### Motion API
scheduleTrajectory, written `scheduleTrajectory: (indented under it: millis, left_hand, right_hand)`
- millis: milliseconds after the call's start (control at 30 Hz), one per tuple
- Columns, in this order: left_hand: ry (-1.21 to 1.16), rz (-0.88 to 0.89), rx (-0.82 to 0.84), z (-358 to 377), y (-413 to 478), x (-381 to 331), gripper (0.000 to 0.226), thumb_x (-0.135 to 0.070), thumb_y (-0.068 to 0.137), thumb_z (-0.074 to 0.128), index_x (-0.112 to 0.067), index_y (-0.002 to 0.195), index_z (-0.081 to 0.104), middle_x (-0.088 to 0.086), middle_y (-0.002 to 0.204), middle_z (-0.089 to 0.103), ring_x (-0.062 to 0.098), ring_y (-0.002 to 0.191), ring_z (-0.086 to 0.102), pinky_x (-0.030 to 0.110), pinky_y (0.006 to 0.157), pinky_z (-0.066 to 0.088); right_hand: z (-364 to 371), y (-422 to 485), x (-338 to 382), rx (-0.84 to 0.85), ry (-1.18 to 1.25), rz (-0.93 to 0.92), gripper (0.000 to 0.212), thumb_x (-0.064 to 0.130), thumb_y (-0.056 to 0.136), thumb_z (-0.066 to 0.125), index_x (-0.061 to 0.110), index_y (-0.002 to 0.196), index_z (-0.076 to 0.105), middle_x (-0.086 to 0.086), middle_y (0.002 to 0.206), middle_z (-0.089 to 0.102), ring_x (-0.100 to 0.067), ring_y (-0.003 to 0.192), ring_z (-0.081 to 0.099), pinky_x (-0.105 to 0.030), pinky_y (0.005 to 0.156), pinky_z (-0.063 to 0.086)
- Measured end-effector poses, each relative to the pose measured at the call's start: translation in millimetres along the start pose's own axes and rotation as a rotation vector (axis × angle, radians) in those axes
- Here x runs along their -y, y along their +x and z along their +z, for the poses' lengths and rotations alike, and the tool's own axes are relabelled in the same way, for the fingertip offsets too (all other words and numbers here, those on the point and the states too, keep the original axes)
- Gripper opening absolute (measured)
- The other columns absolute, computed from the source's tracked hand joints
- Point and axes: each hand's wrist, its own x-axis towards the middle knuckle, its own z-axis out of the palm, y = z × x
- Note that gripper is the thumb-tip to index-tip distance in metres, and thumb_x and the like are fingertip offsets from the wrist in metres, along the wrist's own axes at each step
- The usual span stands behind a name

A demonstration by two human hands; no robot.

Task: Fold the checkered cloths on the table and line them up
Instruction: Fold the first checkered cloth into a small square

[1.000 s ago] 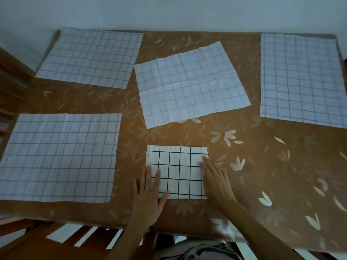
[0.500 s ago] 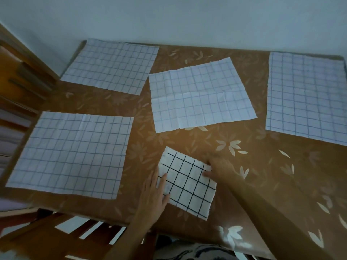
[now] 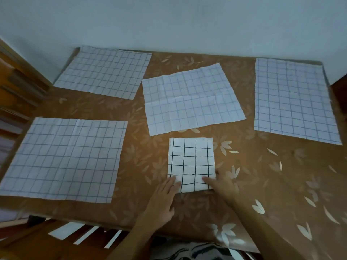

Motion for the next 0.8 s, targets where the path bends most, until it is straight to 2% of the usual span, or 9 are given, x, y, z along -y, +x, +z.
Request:
scheduleTrajectory:
  millis: [100,167,333,400,500,533,633,733,800]
  left_hand:
    - [-0.066,-0.015,-0.153,3.8,1.4,4.9,0.087,-0.007,0.079,0.076,-0.019,0.153,0.033,0.000,0.160,0.032,0.015,0.148,0.027,0.041,0.116,0.037]
    - [-0.050,0.014,-0.236,4.3,3.2,13.8,0.087,0.003,0.068,0.081,-0.014,0.145,0.047,0.004,0.150,0.048,0.020,0.141,0.042,0.041,0.111,0.043]
    - [-0.091,0.071,-0.253,-1.3,-3.0,27.2,0.073,0.009,0.063,0.081,-0.021,0.128,0.064,-0.002,0.132,0.064,0.017,0.123,0.059,0.035,0.098,0.054]
    - [-0.141,0.020,-0.216,0.0,-8.4,28.0,0.063,0.004,0.069,0.079,-0.027,0.123,0.065,-0.007,0.123,0.067,0.010,0.114,0.061,0.028,0.091,0.056]
    - [-0.253,-0.071,-0.165,0.0,-10.5,25.8,0.045,-0.004,0.086,0.066,-0.030,0.123,0.067,-0.012,0.122,0.067,0.002,0.111,0.059,0.017,0.099,0.045]
    - [-0.297,-0.104,-0.161,-2.1,-9.9,24.0,0.040,-0.008,0.090,0.063,-0.031,0.123,0.067,-0.017,0.120,0.065,-0.001,0.109,0.058,0.013,0.098,0.042]
    - [-0.409,-0.203,-0.132,-8.4,-7.7,18.8,0.027,-0.018,0.098,0.058,-0.036,0.117,0.067,-0.026,0.105,0.064,-0.008,0.092,0.059,0.004,0.086,0.042]
    - [-0.543,-0.317,-0.137,-13.0,-5.1,12.7,0.012,-0.036,0.098,0.059,-0.038,0.109,0.064,-0.019,0.089,0.071,-0.003,0.080,0.066,0.016,0.076,0.053]
    - [-0.624,-0.374,-0.136,-15.8,-2.2,8.2,0.025,-0.045,0.094,0.060,-0.037,0.117,0.057,-0.014,0.084,0.070,-0.006,0.081,0.065,0.013,0.072,0.053]
  right_hand:
    - [0.8,-7.6,-9.9,0.063,0.054,-0.027,0.042,0.010,0.080,0.080,0.020,0.115,0.058,-0.004,0.116,0.071,-0.018,0.100,0.070,-0.042,0.089,0.058]
    - [-1.2,-14.9,-14.7,0.095,0.112,-0.030,0.053,0.007,0.079,0.080,0.017,0.124,0.054,-0.003,0.118,0.070,-0.018,0.103,0.070,-0.040,0.090,0.058]
    - [-10.0,-33.0,-31.7,0.191,0.160,-0.011,0.056,0.010,0.082,0.078,0.021,0.130,0.054,-0.002,0.119,0.070,-0.021,0.104,0.070,-0.044,0.087,0.059]
    - [-11.7,-43.1,-28.2,0.183,0.166,-0.037,0.044,0.011,0.091,0.067,0.027,0.129,0.053,0.003,0.120,0.069,-0.012,0.103,0.069,-0.032,0.082,0.059]
    - [-18.9,-46.5,-26.9,0.058,0.029,-0.159,0.047,0.001,0.100,0.045,0.042,0.123,0.050,0.025,0.121,0.055,0.024,0.103,0.052,-0.001,0.079,0.043]
    - [-22.3,-44.5,-28.5,0.039,-0.047,-0.184,0.049,-0.001,0.100,0.041,0.043,0.122,0.052,0.026,0.121,0.054,0.022,0.107,0.050,0.002,0.077,0.041]
    - [-29.2,-40.9,-35.1,0.118,-0.233,-0.151,0.057,-0.004,0.095,0.044,0.047,0.114,0.061,0.008,0.127,0.060,-0.010,0.117,0.057,-0.018,0.087,0.052]
    - [-28.0,-34.6,-37.2,0.169,-0.333,-0.188,0.031,0.019,0.094,0.062,0.045,0.112,0.064,0.011,0.120,0.064,-0.006,0.108,0.062,-0.031,0.092,0.055]
    - [-24.1,-28.0,-36.6,0.110,-0.286,-0.137,0.014,0.037,0.094,0.063,0.034,0.106,0.069,0.009,0.107,0.070,-0.008,0.095,0.068,-0.035,0.086,0.059]
